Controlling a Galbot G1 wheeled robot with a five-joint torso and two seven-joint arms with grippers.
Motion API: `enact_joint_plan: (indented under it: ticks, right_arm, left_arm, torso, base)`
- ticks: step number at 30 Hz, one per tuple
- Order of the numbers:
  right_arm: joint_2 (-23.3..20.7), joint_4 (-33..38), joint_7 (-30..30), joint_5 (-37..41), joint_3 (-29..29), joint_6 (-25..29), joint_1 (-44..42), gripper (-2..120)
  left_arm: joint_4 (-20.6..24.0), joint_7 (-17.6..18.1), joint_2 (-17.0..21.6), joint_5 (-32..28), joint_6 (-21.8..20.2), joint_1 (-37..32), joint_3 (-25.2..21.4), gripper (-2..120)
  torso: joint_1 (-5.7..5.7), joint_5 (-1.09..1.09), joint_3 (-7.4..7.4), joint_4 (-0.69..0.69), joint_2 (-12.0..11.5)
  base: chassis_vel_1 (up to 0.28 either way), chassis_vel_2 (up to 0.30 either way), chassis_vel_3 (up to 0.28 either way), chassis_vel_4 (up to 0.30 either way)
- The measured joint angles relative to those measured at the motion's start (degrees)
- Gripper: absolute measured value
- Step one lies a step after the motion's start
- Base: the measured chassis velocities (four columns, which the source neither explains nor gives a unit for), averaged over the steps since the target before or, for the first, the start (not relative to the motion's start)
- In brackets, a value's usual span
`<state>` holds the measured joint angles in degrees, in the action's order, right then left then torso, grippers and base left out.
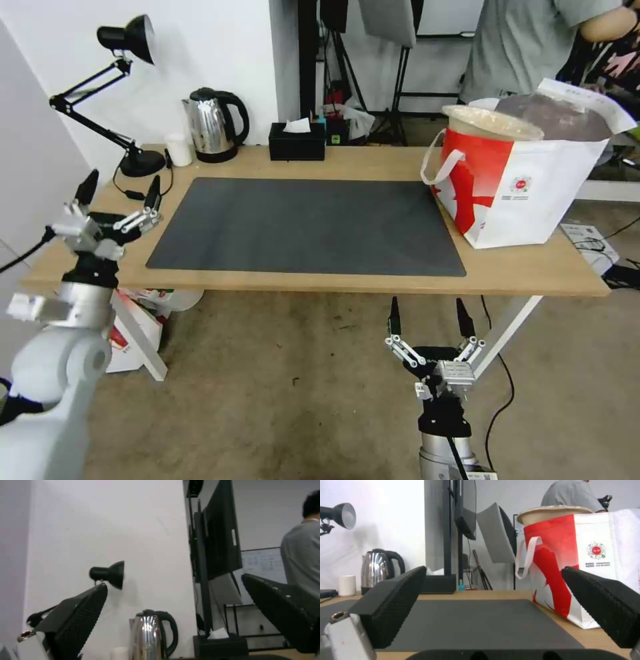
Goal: Pick up the trash from the table and place it into the takeout bag.
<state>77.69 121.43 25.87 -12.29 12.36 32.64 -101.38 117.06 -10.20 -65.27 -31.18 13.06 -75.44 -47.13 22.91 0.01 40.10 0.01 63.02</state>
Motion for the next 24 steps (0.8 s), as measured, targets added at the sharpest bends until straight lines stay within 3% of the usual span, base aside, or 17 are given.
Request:
enact_joint_plan:
  ticks: [7,17,24]
  right_arm:
    - [0.0,0.0,0.0,0.0,0.0,0.0,0.0,100]
    - [0.0,0.0,0.0,0.0,0.0,0.0,0.0,100]
    - [0.0,0.0,0.0,0.0,0.0,0.0,0.0,100]
  left_arm:
    - [1.9,2.3,-8.6,3.9,5.8,-5.9,0.9,100]
    - [3.2,3.1,-12.1,6.1,11.7,-12.8,0.6,100]
    - [1.1,2.3,-14.9,7.9,15.2,-15.4,1.5,100]
  torso:
    - [0.0,0.0,0.0,-0.01,0.0]
    - [0.0,0.0,0.0,0.0,0.0]
    - [0.01,-0.01,0.0,-0.01,0.0]
  base:
    - [0.0,0.0,0.0,0.0]
    - [0.0,0.0,0.0,0.0]
    - [0.0,0.0,0.0,0.0]
